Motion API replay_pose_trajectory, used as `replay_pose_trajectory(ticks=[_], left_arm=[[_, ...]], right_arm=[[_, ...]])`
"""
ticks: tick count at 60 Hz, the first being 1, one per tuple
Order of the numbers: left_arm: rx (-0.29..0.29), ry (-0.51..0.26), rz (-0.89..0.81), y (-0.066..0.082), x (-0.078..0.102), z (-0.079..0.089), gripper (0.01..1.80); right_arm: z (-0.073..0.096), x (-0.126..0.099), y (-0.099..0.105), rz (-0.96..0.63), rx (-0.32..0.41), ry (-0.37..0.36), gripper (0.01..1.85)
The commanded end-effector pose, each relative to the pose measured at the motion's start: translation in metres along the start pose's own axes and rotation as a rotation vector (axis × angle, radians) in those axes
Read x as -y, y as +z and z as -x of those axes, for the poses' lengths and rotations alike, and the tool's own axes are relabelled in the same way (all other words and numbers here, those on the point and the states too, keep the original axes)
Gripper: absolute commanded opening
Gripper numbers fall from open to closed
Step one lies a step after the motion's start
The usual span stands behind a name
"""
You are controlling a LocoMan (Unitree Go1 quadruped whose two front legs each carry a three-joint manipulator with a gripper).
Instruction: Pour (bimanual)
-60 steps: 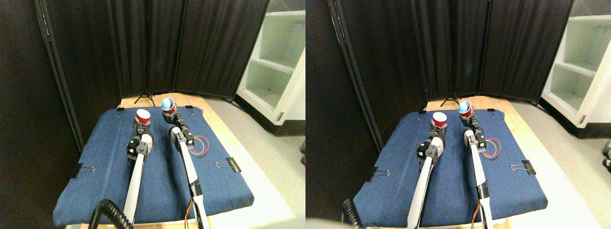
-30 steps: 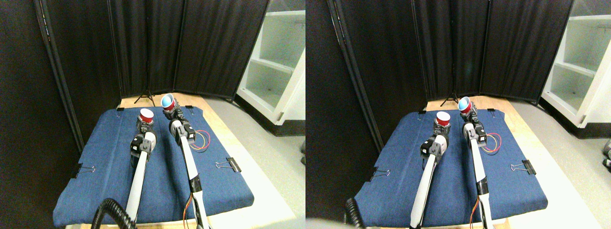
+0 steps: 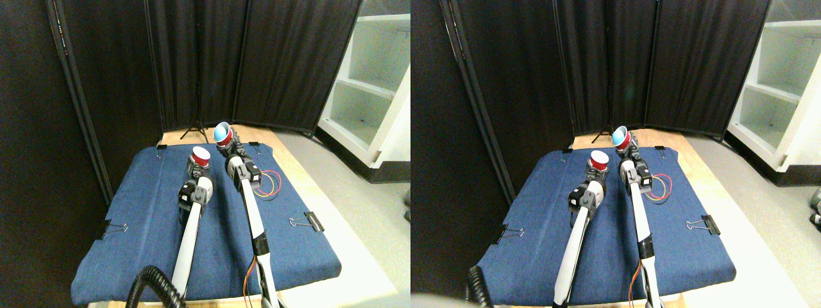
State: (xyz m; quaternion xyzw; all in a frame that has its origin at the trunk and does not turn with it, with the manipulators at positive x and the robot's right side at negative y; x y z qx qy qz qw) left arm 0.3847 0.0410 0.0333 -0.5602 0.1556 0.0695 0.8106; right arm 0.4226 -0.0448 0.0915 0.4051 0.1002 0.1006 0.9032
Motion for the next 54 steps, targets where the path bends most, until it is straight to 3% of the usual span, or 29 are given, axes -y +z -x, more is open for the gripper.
replay_pose_trajectory(ticks=[1,25,54], left_arm=[[0.016,-0.040,0.016,0.0001,0.0101,0.0017,0.33],[0.008,-0.048,0.014,0.0014,0.0087,-0.0052,0.33],[0.027,-0.055,-0.002,0.0046,0.0119,-0.0071,0.33]], right_arm=[[-0.0022,-0.0120,0.0028,-0.013,0.019,0.036,0.40],[-0.0030,-0.0204,-0.0016,0.096,-0.032,0.050,0.40],[-0.0043,-0.0111,-0.0051,0.262,-0.110,0.130,0.40]])
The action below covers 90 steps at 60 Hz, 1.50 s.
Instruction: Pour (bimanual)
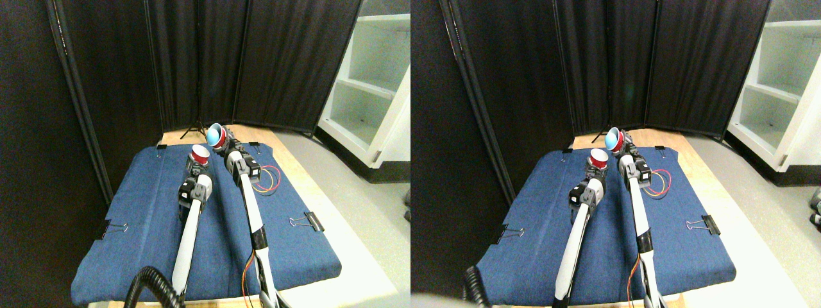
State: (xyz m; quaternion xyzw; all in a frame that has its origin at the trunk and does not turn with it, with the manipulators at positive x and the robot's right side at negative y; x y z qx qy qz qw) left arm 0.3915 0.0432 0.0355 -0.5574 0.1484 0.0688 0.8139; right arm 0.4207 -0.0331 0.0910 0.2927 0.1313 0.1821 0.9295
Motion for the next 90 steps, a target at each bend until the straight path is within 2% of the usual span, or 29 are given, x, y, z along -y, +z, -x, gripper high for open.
replay_pose_trajectory(ticks=[1,11,22,26,29,58,70,74,90], left_arm=[[0.015,-0.047,0.001,0.001,0.009,-0.002,0.33],[0.017,-0.042,0.005,0.001,0.008,-0.003,0.33],[0.013,-0.042,0.007,0.002,0.008,-0.006,0.33],[0.008,-0.045,0.009,0.002,0.008,-0.006,0.33],[0.012,-0.043,0.021,0.001,0.009,-0.007,0.33],[0.012,-0.043,0.019,0.003,0.008,-0.004,0.33],[0.009,-0.044,0.029,0.005,0.008,-0.002,0.33],[0.014,-0.039,0.027,0.005,0.008,-0.002,0.33],[0.008,-0.043,0.029,0.007,0.006,-0.001,0.33]], right_arm=[[-0.002,-0.002,0.005,0.029,0.033,0.028,0.40],[-0.002,-0.001,0.010,0.054,0.035,0.028,0.44],[0.002,-0.008,0.013,0.145,0.041,-0.027,0.45],[0.000,-0.007,0.013,0.177,0.035,0.007,0.46],[-0.001,-0.008,0.013,0.201,0.041,-0.012,0.46],[0.000,-0.017,0.008,0.385,0.044,-0.003,0.41],[-0.003,-0.020,0.007,0.414,0.050,0.004,0.40],[-0.004,-0.022,0.007,0.435,0.043,0.036,0.39],[0.000,-0.035,0.004,0.524,0.045,-0.028,0.38]])
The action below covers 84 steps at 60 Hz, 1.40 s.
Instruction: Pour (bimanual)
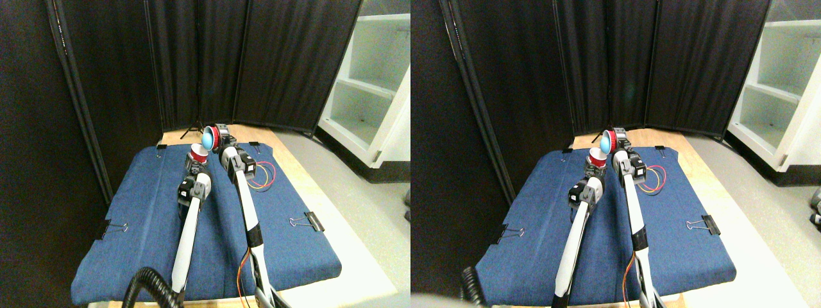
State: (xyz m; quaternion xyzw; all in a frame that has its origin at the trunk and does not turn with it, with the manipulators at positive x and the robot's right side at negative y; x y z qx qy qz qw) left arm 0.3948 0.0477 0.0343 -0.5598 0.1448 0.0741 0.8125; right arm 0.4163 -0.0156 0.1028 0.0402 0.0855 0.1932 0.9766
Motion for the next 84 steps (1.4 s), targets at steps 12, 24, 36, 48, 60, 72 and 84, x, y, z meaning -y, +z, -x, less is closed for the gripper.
replay_pose_trajectory(ticks=[12,24,36,48,60,72,84], left_arm=[[-0.003,-0.051,0.026,0.004,0.007,0.005,0.33],[0.000,-0.048,0.025,0.006,0.005,0.005,0.33],[0.002,-0.058,0.019,0.008,0.006,0.007,0.33],[0.005,-0.056,0.010,0.007,0.007,0.008,0.33],[-0.003,-0.054,0.007,0.008,0.006,0.006,0.33],[-0.009,-0.056,-0.002,0.008,0.007,0.005,0.33],[0.003,-0.061,0.010,0.008,0.007,0.003,0.33]], right_arm=[[0.004,-0.019,0.012,0.053,0.043,-0.007,0.34],[0.006,-0.025,0.013,0.207,0.061,0.035,0.44],[0.005,-0.026,0.010,0.255,0.051,0.026,0.39],[0.003,-0.013,0.009,0.117,0.047,0.000,0.46],[0.003,0.008,0.013,0.051,0.027,-0.068,0.35],[0.006,0.009,0.015,0.112,0.047,-0.078,0.35],[0.002,0.014,0.012,-0.127,0.060,-0.119,0.39]])
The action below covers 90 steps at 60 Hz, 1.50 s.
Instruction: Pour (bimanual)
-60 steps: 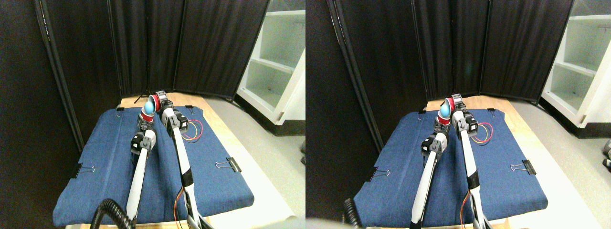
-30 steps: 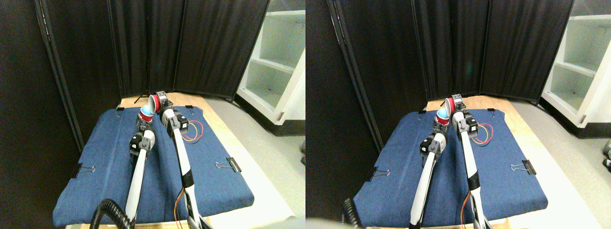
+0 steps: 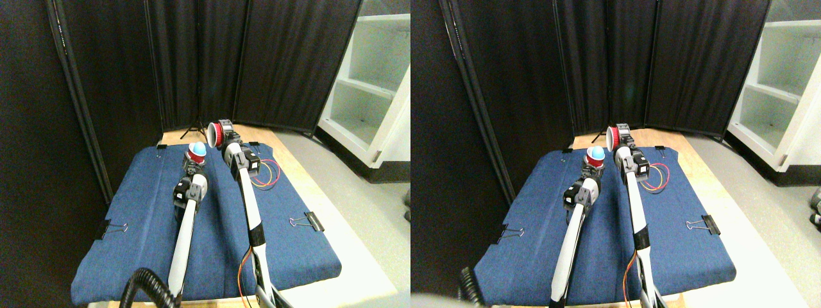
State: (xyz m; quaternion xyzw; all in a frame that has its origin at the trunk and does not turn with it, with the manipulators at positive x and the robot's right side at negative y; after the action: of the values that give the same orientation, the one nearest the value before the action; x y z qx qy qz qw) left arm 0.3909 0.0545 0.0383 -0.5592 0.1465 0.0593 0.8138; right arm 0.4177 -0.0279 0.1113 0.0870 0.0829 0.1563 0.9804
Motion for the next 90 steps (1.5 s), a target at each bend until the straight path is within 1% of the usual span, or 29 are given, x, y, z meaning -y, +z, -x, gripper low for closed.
replay_pose_trajectory(ticks=[1,2,5,9,11,15,16,20,22,23,27,29,30,31,33,35,40,41,44,46,48,52,62,66,73,77,82,84,90], left_arm=[[0.022,-0.041,0.018,0.001,0.007,-0.003,0.33],[0.022,-0.043,0.022,0.002,0.007,-0.003,0.33],[0.024,-0.046,0.032,0.003,0.007,-0.003,0.33],[0.031,-0.054,0.046,0.005,0.007,-0.004,0.33],[0.027,-0.060,0.040,0.006,0.007,-0.004,0.33],[0.025,-0.061,0.044,0.008,0.006,-0.006,0.33],[0.025,-0.061,0.044,0.008,0.006,-0.006,0.33],[0.028,-0.061,0.050,0.010,0.005,-0.007,0.33],[0.027,-0.061,0.052,0.011,0.004,-0.008,0.33],[0.027,-0.061,0.052,0.011,0.004,-0.008,0.33],[0.024,-0.062,0.055,0.013,0.004,-0.009,0.33],[0.023,-0.061,0.055,0.013,0.004,-0.010,0.33],[0.023,-0.061,0.055,0.013,0.004,-0.010,0.33],[0.021,-0.063,0.054,0.014,0.003,-0.010,0.33],[0.017,-0.064,0.059,0.015,0.003,-0.011,0.33],[0.010,-0.065,0.068,0.016,0.001,-0.012,0.33],[0.009,-0.057,0.093,0.018,0.000,-0.013,0.33],[0.007,-0.057,0.102,0.019,-0.001,-0.014,0.33],[0.003,-0.054,0.138,0.020,-0.002,-0.015,0.33],[0.002,-0.052,0.158,0.021,-0.005,-0.017,0.33],[0.004,-0.051,0.168,0.022,-0.006,-0.018,0.33],[0.013,-0.045,0.195,0.023,-0.010,-0.021,0.33],[0.028,-0.033,0.226,0.022,-0.019,-0.027,0.33],[0.027,-0.028,0.235,0.022,-0.023,-0.030,0.33],[0.036,-0.020,0.237,0.023,-0.029,-0.035,0.33],[0.045,-0.010,0.226,0.023,-0.033,-0.038,0.33],[0.037,-0.010,0.224,0.024,-0.036,-0.040,0.33],[0.040,-0.004,0.230,0.024,-0.038,-0.041,0.33],[0.044,0.006,0.236,0.022,-0.041,-0.043,0.33]], right_arm=[[-0.003,0.003,0.003,-0.065,0.038,-0.067,0.39],[-0.003,0.004,0.002,-0.116,0.048,-0.088,0.40],[-0.003,0.007,0.001,-0.168,0.062,-0.105,0.41],[-0.005,0.013,-0.003,-0.288,0.069,-0.087,0.39],[-0.006,0.017,-0.005,-0.313,0.080,-0.107,0.40],[-0.007,0.022,-0.008,-0.431,0.087,-0.114,0.42],[-0.007,0.022,-0.008,-0.431,0.087,-0.114,0.42],[-0.008,0.026,-0.012,-0.552,0.111,-0.155,0.41],[-0.009,0.029,-0.014,-0.624,0.125,-0.153,0.40],[-0.009,0.030,-0.014,-0.634,0.131,-0.150,0.41],[-0.011,0.038,-0.020,-0.745,0.155,-0.105,0.42],[-0.012,0.042,-0.022,-0.809,0.164,-0.104,0.42],[-0.012,0.042,-0.022,-0.809,0.164,-0.104,0.42],[-0.012,0.043,-0.024,-0.867,0.172,-0.107,0.41],[-0.013,0.046,-0.026,-0.925,0.183,-0.107,0.39],[-0.013,0.049,-0.029,-0.933,0.204,-0.097,0.37],[-0.013,0.055,-0.036,-0.979,0.219,-0.089,0.37],[-0.013,0.057,-0.038,-1.002,0.221,-0.092,0.37],[-0.012,0.059,-0.040,-0.999,0.225,-0.100,0.38],[-0.012,0.062,-0.043,-1.058,0.231,-0.114,0.37],[-0.011,0.063,-0.045,-1.078,0.234,-0.120,0.38],[-0.008,0.067,-0.050,-1.086,0.249,-0.133,0.38],[-0.007,0.076,-0.061,-1.114,0.256,-0.136,0.38],[-0.007,0.078,-0.063,-1.134,0.257,-0.149,0.38],[-0.009,0.083,-0.066,-1.180,0.254,-0.150,0.37],[-0.010,0.086,-0.069,-1.182,0.252,-0.161,0.37],[-0.011,0.088,-0.071,-1.188,0.252,-0.174,0.36],[-0.011,0.089,-0.072,-1.209,0.257,-0.204,0.35],[-0.013,0.091,-0.076,-1.223,0.261,-0.220,0.35]])
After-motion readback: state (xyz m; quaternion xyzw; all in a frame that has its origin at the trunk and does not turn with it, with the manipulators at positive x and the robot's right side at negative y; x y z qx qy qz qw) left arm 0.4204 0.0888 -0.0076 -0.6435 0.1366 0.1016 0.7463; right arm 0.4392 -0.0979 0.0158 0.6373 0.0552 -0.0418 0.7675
